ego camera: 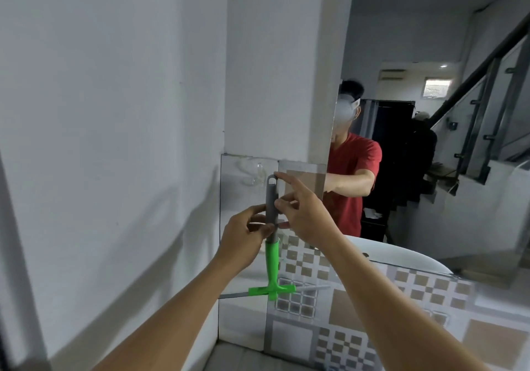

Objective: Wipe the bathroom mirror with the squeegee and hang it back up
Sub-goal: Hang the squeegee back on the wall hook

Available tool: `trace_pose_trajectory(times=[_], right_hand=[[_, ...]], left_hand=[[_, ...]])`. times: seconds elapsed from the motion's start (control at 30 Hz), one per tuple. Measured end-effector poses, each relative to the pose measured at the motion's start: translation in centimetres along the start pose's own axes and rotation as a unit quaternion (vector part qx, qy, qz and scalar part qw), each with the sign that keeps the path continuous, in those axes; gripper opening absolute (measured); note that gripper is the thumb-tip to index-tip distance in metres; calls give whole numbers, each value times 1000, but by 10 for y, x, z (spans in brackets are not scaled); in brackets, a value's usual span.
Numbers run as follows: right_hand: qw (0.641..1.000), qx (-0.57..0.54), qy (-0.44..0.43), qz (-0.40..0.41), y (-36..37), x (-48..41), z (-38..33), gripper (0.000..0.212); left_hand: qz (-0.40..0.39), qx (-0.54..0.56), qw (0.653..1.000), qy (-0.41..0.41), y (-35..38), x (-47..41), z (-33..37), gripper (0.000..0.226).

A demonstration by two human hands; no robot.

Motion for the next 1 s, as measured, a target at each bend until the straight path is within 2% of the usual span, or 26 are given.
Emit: trace_pose_trajectory(times=[0.23, 0.5, 0.77, 1.0], right_hand=[[999, 37, -2, 18, 17, -27, 3, 57], [998, 43, -5, 39, 19, -50, -1, 53], [998, 43, 14, 43, 34, -36, 18, 55], [999, 39, 26, 10, 51, -36, 29, 55]], left_hand=[[46, 26, 998, 46, -9, -15, -5, 49], [61, 26, 995, 77, -16, -40, -2, 54], [51, 7, 996, 78, -12, -34, -28, 61], [55, 4, 996, 72, -10, -33, -45, 62]])
Point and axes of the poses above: each hand's wrist, its own x-axis away from the middle knuckle, its own y-axis out of the palm, z = x × y, the point moved 8 cm from there along -x, towards the middle knuckle, and after that the axes turned 12 degrees about x, right-handed, at the moved point
